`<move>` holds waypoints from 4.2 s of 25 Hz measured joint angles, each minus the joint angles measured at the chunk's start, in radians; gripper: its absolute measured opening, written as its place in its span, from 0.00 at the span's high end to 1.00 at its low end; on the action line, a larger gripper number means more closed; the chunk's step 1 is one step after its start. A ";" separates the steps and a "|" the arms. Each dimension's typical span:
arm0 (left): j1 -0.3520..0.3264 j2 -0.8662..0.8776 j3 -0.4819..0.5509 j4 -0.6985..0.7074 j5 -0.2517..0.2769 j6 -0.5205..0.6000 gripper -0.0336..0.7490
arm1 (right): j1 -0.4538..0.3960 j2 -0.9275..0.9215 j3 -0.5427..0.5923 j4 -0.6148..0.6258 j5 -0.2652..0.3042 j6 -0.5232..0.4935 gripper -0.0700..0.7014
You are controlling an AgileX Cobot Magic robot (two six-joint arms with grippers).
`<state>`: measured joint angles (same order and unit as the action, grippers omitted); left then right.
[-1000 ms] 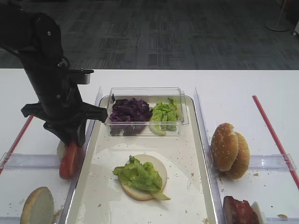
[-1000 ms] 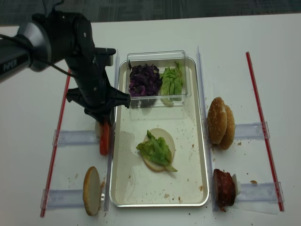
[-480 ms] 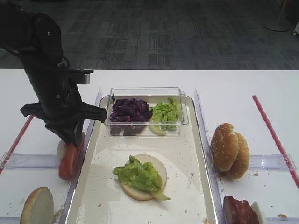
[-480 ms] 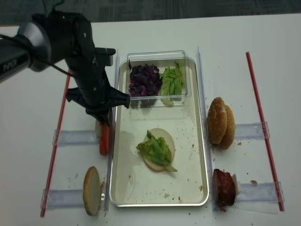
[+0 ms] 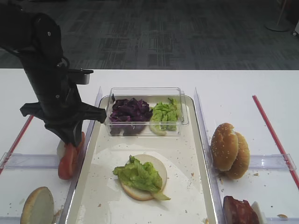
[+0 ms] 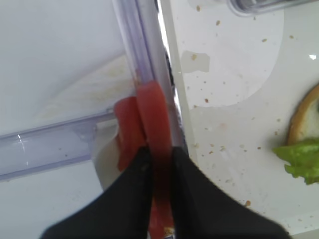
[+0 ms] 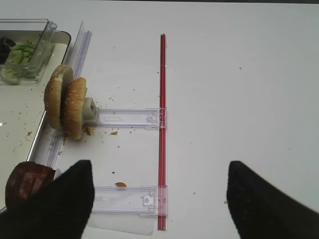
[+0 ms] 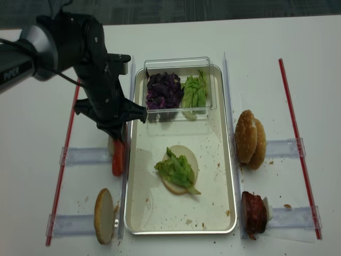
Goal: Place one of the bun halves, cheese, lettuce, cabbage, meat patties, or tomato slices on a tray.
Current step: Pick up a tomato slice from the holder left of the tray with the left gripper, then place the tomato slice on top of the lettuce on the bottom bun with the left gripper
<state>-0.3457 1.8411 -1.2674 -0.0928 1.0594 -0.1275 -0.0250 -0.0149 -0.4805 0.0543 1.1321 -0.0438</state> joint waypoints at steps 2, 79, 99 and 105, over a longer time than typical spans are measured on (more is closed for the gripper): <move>0.000 0.000 0.000 0.002 0.000 0.000 0.87 | 0.000 0.000 0.000 0.000 0.000 0.000 0.17; -0.046 -0.019 -0.050 -0.724 0.144 0.495 0.88 | 0.000 0.000 0.000 0.000 0.000 0.004 0.17; -0.080 -0.019 0.089 -0.804 0.136 0.618 0.88 | 0.000 0.000 0.000 0.000 0.000 0.004 0.17; -0.001 -0.019 0.089 -0.830 0.130 0.652 0.88 | 0.000 0.000 0.000 0.000 0.000 0.004 0.17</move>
<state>-0.3469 1.8223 -1.1782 -0.9227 1.1897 0.5243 -0.0250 -0.0149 -0.4805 0.0543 1.1321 -0.0400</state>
